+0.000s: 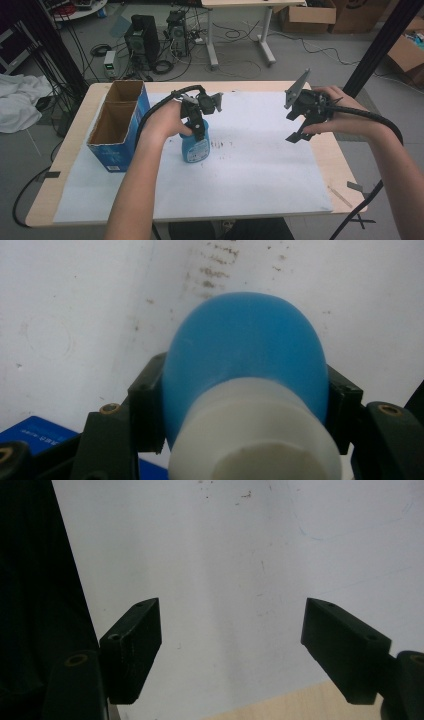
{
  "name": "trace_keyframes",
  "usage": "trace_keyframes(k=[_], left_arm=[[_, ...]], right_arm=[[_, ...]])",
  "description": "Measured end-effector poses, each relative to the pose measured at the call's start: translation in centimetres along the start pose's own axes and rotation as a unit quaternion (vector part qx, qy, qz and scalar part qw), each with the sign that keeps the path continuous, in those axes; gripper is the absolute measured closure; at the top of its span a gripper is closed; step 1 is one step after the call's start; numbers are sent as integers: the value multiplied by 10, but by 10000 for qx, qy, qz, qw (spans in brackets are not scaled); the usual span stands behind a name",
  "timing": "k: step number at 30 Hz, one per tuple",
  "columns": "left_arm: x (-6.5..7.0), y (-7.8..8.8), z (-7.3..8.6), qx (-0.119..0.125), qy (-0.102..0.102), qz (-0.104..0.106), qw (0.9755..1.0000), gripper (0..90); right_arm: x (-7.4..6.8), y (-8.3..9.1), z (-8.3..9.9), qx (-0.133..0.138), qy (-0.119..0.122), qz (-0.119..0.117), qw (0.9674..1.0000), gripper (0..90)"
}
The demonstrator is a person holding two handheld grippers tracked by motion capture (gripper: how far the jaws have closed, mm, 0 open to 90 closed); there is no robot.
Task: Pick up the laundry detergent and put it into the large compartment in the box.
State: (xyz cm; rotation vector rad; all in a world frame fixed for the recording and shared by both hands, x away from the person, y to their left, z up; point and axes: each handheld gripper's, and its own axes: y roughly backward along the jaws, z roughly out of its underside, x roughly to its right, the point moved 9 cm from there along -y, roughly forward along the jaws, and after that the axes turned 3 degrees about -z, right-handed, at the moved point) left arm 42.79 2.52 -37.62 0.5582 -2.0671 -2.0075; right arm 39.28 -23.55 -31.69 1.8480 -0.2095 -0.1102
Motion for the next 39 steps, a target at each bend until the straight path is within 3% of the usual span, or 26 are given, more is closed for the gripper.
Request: trace_keyframes(k=[15, 20, 21, 28, 32, 33, 34, 36, 37, 38, 39], left_arm=[[0, 6, 2, -113, -29, -113, 9999, 381], [-2, 18, 5, -114, 209, -117, 9996, 382], [-3, 26, 6, -111, 364, -98, 9992, 382], [-7, 52, 11, -94, 790, -65, 9968, 382], [-11, 71, 18, -136, 1193, -81, 9927, 382], [-14, 80, 21, -137, 1432, -87, 9896, 382], [-14, 80, 21, -137, 1432, -87, 9896, 382], [-19, 92, 27, -147, 1740, -99, 9846, 382], [-24, 103, 33, -134, 2063, -129, 9783, 382], [-26, 108, 36, -139, 2156, -146, 9763, 383], [-29, 113, 38, -114, 2344, -160, 9719, 382]], right_arm=[[-1, 1, -1, -22, 9, 21, 10000, 242], [-2, 2, -1, -25, 29, 24, 10000, 244], [-2, 3, -1, -31, 30, 28, 10000, 244], [-3, 4, -3, -16, 39, 44, 10000, 246], [-4, 5, -4, -15, 60, 50, 10000, 246], [-4, 5, -4, -18, 60, 52, 10000, 246], [-4, 5, -4, -20, 65, 53, 10000, 246], [-4, 5, -4, -32, 71, 58, 10000, 246], [-4, 6, -5, -35, 71, 70, 9999, 246], [-4, 6, -5, -26, 78, 67, 9999, 246], [-4, 6, -6, -11, 82, 69, 9999, 246]])
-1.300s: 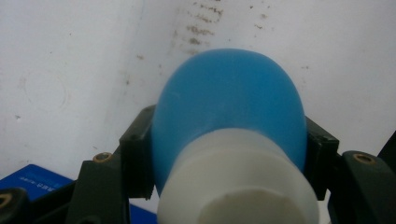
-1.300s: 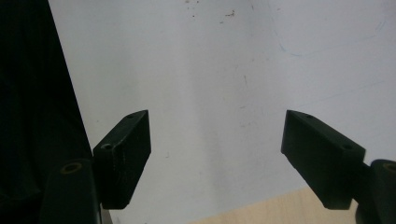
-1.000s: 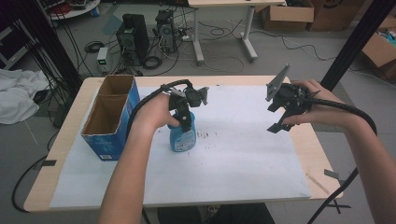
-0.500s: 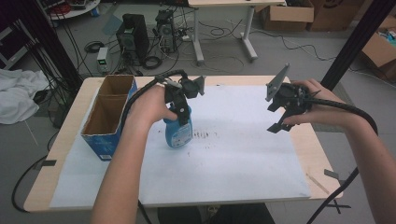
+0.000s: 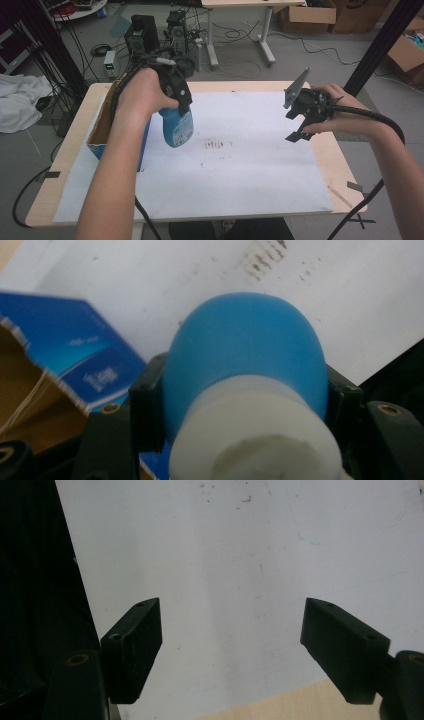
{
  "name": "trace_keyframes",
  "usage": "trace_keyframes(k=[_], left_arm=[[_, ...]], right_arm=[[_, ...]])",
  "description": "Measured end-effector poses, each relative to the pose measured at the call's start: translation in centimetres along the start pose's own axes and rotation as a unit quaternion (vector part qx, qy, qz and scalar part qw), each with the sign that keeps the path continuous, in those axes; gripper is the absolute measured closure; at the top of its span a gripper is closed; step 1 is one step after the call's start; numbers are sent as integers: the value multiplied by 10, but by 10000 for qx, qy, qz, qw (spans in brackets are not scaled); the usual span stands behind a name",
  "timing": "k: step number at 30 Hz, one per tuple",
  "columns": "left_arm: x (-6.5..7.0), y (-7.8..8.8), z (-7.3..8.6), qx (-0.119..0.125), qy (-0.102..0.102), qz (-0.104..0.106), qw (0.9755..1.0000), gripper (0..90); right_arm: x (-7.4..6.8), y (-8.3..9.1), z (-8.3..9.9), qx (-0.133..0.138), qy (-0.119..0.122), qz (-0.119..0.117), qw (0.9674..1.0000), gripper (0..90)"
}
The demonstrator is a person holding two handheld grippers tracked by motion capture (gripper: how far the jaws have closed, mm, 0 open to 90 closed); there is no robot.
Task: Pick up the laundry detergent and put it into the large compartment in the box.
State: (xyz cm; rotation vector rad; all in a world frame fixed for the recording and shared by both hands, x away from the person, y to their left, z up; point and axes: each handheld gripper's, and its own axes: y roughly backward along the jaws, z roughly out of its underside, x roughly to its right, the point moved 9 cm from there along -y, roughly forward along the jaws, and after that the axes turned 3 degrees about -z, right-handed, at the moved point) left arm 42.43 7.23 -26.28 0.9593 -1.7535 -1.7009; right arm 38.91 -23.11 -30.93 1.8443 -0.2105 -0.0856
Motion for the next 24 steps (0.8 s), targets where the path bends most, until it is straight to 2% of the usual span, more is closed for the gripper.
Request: trace_keyframes(k=[1, 2, 4, 5, 6, 7, 8, 9, 10, 11, 12, 13, 14, 15, 17, 18, 20, 21, 22, 23, 24], left_arm=[[0, 0, 0, 0, 0, 0, 10000, 382], [-9, 11, 4, 61, 320, -49, 9995, 382], [-19, 22, 8, 111, 663, -108, 9977, 382], [-19, 22, 8, 111, 663, -108, 9977, 382], [-29, 33, 14, 125, 1028, -155, 9945, 382], [-36, 38, 18, 142, 1251, -191, 9919, 382], [-36, 38, 18, 142, 1251, -191, 9919, 382], [-45, 45, 24, 163, 1541, -230, 9876, 382], [-45, 45, 24, 163, 1541, -230, 9876, 382], [-51, 49, 28, 159, 1755, -251, 9840, 382], [-59, 55, 34, 213, 2043, -314, 9782, 382], [-63, 58, 38, 220, 2164, -337, 9755, 383], [-68, 62, 42, 198, 2269, -336, 9731, 383], [-68, 62, 42, 198, 2269, -336, 9731, 383], [-79, 68, 52, 189, 2471, -344, 9682, 383], [-86, 72, 58, 219, 2601, -372, 9646, 383], [-94, 75, 65, 247, 2737, -415, 9606, 383], [-94, 75, 65, 247, 2737, -415, 9606, 383], [-102, 77, 72, 241, 2860, -453, 9568, 383], [-102, 77, 72, 241, 2860, -453, 9568, 383], [-108, 78, 78, 239, 2951, -491, 9539, 383]], right_arm=[[0, 0, 0, 0, 0, 0, 10000, 246], [0, 1, -1, -10, -9, 15, 10000, 247], [0, 1, -1, 0, 0, 24, 10000, 246], [0, 1, -2, 2, 9, 20, 10000, 247], [-1, 1, -2, 0, 19, 23, 10000, 247], [-1, 1, -3, -14, 29, 28, 10000, 247], [-1, 1, -3, 3, 27, 26, 10000, 247], [-1, 1, -4, 5, 35, 24, 10000, 247], [-1, 1, -4, -6, 34, 31, 10000, 247], [-1, 1, -4, -6, 34, 31, 10000, 247], [-1, 0, -4, -2, 39, 29, 10000, 246], [-1, 0, -4, -12, 49, 31, 10000, 246], [-2, -1, -5, -11, 49, 33, 10000, 246], [-2, -1, -5, -21, 48, 28, 10000, 246], [-2, -2, -5, -19, 52, 33, 10000, 246], [-2, -2, -5, -26, 52, 34, 10000, 246], [-1, -2, -5, -5, 45, 38, 10000, 247], [-1, -2, -5, -5, 45, 38, 10000, 247], [-1, -3, -4, -27, 32, 38, 10000, 247], [-1, -3, -4, -27, 32, 38, 10000, 247], [0, -3, -3, -50, 24, 46, 10000, 247]])
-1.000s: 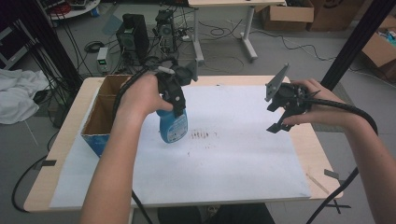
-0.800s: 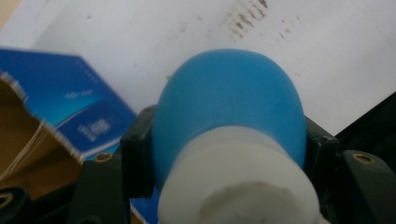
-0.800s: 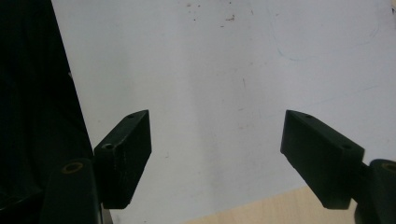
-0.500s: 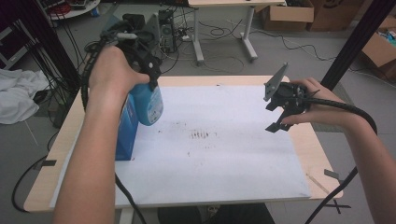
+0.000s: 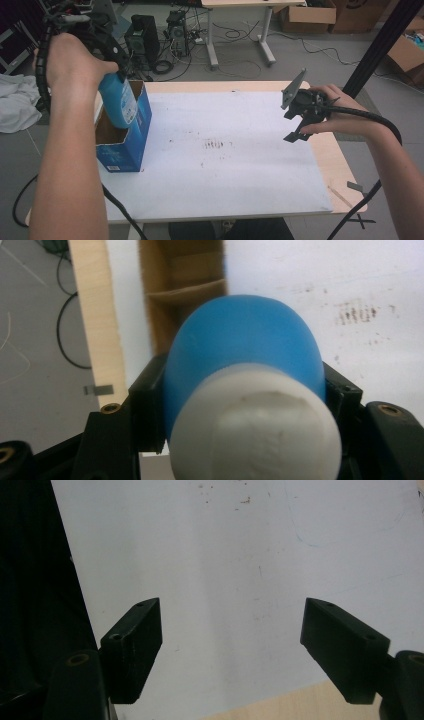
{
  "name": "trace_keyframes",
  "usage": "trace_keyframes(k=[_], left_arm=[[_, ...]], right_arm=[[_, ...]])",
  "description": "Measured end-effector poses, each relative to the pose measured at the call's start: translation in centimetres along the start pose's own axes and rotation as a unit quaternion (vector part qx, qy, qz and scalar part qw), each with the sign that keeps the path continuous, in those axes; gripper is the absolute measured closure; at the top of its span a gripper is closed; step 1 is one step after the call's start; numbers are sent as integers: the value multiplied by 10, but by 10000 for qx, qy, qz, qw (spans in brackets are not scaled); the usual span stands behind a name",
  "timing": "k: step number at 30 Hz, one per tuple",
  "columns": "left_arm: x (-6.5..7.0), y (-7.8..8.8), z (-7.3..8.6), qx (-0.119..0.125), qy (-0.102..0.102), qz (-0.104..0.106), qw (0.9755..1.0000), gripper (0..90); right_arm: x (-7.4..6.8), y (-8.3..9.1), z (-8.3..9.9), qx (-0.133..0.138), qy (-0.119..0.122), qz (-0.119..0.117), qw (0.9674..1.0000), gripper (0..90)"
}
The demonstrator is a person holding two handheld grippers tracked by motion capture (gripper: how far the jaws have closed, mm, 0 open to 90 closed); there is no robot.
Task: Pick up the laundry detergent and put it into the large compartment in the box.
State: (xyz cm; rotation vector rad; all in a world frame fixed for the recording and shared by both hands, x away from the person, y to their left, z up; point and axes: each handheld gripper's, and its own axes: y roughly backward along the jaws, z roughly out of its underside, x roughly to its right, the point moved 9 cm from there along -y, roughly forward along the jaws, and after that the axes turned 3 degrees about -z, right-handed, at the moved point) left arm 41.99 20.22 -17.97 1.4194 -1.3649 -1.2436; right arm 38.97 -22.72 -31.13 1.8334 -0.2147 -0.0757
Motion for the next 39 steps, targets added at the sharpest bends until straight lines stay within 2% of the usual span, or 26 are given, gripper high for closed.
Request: trace_keyframes(k=[5, 9, 12, 17, 22, 23, 26, 27, 28, 31, 32, 33, 35, 39], left_arm=[[-13, -2, 3, -32, 118, -3, 9999, 383], [-25, -6, 4, 62, 240, -50, 9997, 383], [-28, -10, 4, 74, 319, -97, 9994, 383], [-31, -19, 4, 77, 334, -137, 9993, 383], [-33, -40, 7, -46, 320, -145, 9994, 384], [-33, -40, 7, -46, 320, -145, 9994, 384], [-35, -57, 9, -116, 357, -84, 9993, 384], [-35, -57, 9, -116, 357, -84, 9993, 384], [-35, -66, 10, -171, 343, -69, 9992, 384], [-35, -75, 11, -234, 326, -45, 9992, 383], [-34, -83, 12, -259, 307, -25, 9992, 383], [-34, -83, 12, -259, 307, -25, 9992, 383], [-32, -97, 13, -349, 287, 10, 9990, 383], [-29, -112, 15, -470, 224, -44, 9986, 383]], right_arm=[[0, 0, 1, -2, -11, -2, 10000, 247], [1, 0, 2, -25, -22, 1, 10000, 247], [1, -1, 2, -35, -28, -1, 10000, 247], [1, -2, 2, -25, -30, -11, 10000, 248], [2, -6, 3, -47, -48, -39, 10000, 248], [2, -6, 3, -47, -48, -39, 10000, 248], [2, -8, 4, -87, -53, -50, 9999, 248], [2, -8, 4, -87, -53, -50, 9999, 248], [2, -9, 3, -91, -53, -54, 9999, 247], [2, -10, 2, -99, -54, -64, 9999, 248], [2, -11, 2, -104, -53, -72, 9999, 247], [2, -11, 2, -104, -53, -72, 9999, 247], [2, -14, 1, -114, -48, -86, 9999, 247], [1, -16, 1, -152, -50, -99, 9998, 247]])
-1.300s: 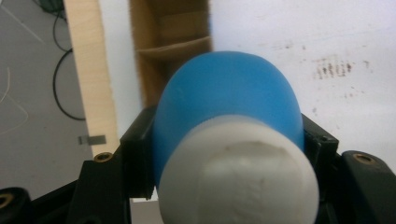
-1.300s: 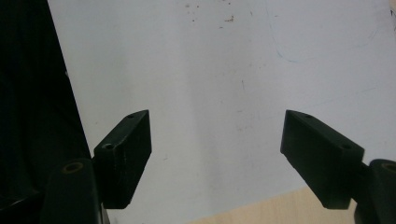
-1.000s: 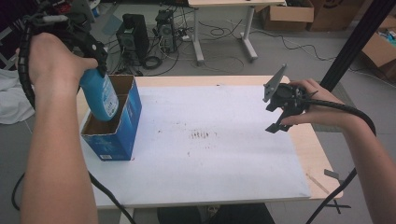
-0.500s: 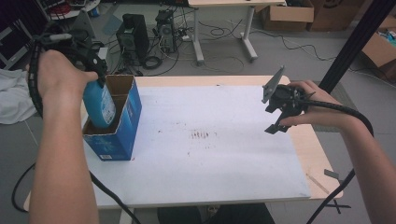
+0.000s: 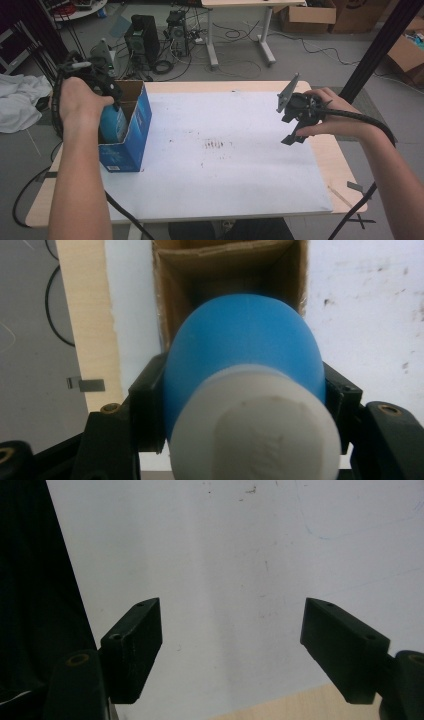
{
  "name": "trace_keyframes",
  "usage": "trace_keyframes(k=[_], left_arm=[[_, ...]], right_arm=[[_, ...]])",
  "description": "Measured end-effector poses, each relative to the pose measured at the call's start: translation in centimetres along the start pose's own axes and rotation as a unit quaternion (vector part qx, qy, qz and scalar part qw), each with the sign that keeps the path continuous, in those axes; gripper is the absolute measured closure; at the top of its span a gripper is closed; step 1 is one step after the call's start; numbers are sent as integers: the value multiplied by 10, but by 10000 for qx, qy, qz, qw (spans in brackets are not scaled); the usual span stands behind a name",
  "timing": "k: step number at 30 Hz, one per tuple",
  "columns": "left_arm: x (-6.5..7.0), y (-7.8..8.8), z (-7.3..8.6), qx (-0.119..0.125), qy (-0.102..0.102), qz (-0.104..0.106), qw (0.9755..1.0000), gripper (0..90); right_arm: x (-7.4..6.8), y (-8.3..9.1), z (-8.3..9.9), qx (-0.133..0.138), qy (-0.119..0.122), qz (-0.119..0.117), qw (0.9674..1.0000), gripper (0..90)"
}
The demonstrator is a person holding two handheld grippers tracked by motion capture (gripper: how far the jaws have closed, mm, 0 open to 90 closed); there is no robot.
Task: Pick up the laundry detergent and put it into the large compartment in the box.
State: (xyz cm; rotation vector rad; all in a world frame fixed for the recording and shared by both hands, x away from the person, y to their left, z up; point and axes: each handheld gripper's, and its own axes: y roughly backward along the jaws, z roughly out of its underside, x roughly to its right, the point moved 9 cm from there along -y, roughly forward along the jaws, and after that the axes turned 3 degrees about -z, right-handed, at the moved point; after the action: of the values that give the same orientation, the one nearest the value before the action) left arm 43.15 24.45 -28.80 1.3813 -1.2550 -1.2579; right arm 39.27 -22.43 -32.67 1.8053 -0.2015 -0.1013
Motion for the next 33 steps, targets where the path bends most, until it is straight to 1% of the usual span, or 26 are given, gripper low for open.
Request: trace_keyframes(k=[1, 4, 9, 13, 14, 15, 23, 24, 29, 32, 33], left_arm=[[0, 0, 0, 0, 0, 0, 10000, 383], [1, -14, 0, -55, 10, 55, 10000, 384], [2, -29, 2, -136, -10, 25, 9999, 383], [5, -39, 3, -197, -15, 49, 9998, 384], [5, -39, 3, -197, -15, 49, 9998, 383], [7, -43, 3, -212, -31, 49, 9998, 383], [5, -57, 5, -315, -70, -31, 9995, 383], [5, -57, 5, -315, -70, -31, 9995, 383], [6, -68, 7, -386, -88, 27, 9992, 383], [6, -71, 8, -422, -83, 21, 9991, 383], [5, -74, 8, -435, -89, -11, 9990, 383]], right_arm=[[0, 0, 0, 0, 0, 0, 10000, 247], [-1, -1, 0, -6, 13, -11, 10000, 247], [0, -3, 1, -34, 8, -14, 10000, 246], [0, -5, 1, -41, 12, -32, 10000, 246], [0, -5, 1, -43, 12, -34, 10000, 246], [0, -5, 1, -22, 0, -36, 10000, 246], [1, -7, 3, -50, -2, -39, 10000, 246], [1, -7, 3, -50, -2, -39, 10000, 246], [1, -9, 3, -26, -1, -53, 10000, 246], [1, -9, 3, -38, 3, -53, 10000, 246], [1, -9, 4, -37, -12, -51, 10000, 246]])
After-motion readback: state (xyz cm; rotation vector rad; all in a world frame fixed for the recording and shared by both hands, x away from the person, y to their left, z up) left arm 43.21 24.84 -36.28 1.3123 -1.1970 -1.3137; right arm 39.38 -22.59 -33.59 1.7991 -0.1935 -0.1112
